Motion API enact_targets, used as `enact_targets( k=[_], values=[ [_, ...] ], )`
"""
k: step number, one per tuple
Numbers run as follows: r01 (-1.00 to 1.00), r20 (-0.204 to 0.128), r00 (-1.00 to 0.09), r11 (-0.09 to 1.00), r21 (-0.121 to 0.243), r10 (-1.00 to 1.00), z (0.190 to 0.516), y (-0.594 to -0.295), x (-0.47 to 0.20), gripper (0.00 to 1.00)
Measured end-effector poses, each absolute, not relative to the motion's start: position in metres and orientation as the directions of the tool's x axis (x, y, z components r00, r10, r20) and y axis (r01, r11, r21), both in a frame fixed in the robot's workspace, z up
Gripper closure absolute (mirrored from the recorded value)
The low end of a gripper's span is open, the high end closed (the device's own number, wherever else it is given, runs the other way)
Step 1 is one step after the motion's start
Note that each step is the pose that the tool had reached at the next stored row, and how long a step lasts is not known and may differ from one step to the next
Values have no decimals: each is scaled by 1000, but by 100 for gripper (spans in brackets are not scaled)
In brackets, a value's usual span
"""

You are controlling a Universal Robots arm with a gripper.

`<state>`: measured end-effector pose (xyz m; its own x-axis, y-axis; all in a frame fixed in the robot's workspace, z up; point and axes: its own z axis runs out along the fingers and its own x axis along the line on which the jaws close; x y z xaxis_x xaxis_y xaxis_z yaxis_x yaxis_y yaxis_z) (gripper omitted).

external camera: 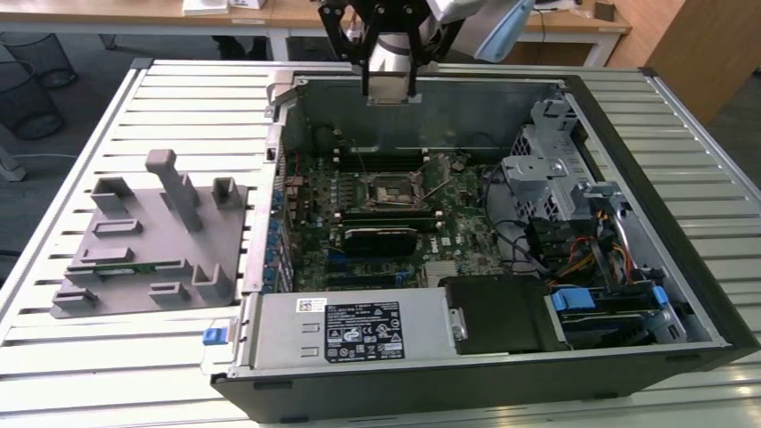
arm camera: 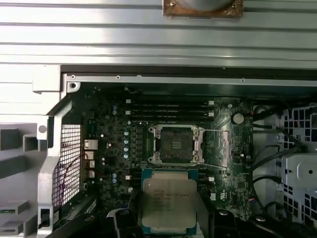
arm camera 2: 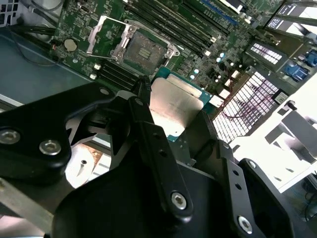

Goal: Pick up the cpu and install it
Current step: 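Pick up the cpu and move it towards the insertion slot, then place the cpu into insertion slot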

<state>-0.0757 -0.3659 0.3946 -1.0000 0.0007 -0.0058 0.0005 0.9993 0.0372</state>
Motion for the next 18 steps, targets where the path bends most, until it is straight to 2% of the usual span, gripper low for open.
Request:
enact_targets(
  k=[18],
  values=[
    [22, -6, -1000, 999, 32, 22, 394, -366, -71, 47]
  ],
)
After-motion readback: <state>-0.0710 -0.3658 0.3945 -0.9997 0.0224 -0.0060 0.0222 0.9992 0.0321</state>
